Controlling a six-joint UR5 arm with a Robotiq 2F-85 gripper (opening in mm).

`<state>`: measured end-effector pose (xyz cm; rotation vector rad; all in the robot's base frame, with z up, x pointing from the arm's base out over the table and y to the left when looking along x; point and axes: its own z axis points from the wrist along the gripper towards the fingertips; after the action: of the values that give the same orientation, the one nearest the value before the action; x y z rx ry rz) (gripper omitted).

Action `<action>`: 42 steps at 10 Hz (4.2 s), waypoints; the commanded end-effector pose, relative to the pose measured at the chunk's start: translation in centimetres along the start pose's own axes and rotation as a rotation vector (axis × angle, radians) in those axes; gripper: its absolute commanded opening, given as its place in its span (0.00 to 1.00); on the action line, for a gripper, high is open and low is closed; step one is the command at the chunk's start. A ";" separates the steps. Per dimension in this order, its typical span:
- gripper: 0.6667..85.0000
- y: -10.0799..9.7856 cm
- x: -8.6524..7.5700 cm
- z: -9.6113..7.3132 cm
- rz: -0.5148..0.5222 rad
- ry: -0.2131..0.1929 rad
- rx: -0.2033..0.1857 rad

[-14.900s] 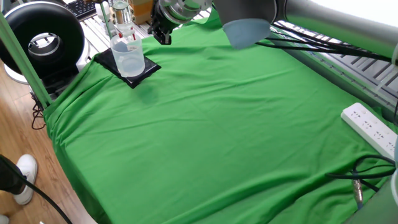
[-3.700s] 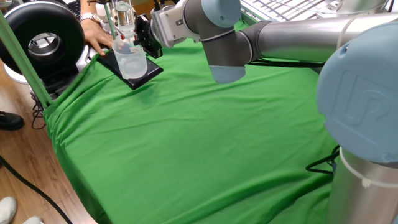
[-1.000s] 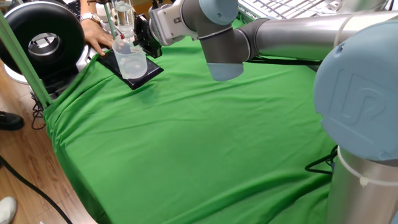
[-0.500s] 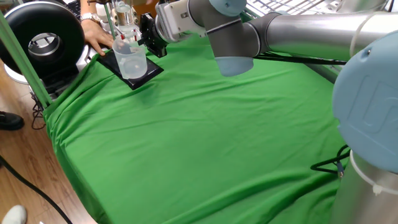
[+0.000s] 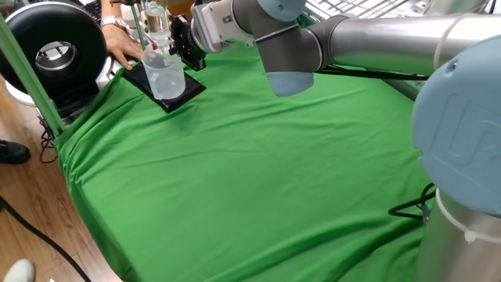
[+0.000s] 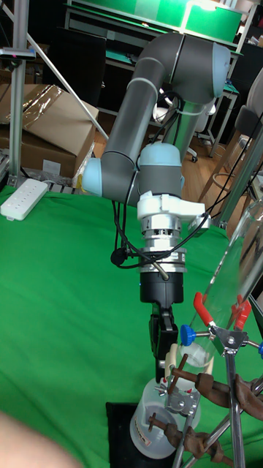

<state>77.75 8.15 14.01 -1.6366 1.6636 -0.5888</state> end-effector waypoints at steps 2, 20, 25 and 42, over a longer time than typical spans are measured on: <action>0.01 -0.2 0.4 0.4 0.001 0.002 0.013; 0.01 -2.8 0.6 0.0 -0.022 -0.042 0.115; 0.01 -1.3 1.5 0.1 -0.020 -0.029 0.104; 0.01 0.1 1.0 -1.0 0.009 -0.019 -0.021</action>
<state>76.88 7.17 14.05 -1.6542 1.6620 -0.5607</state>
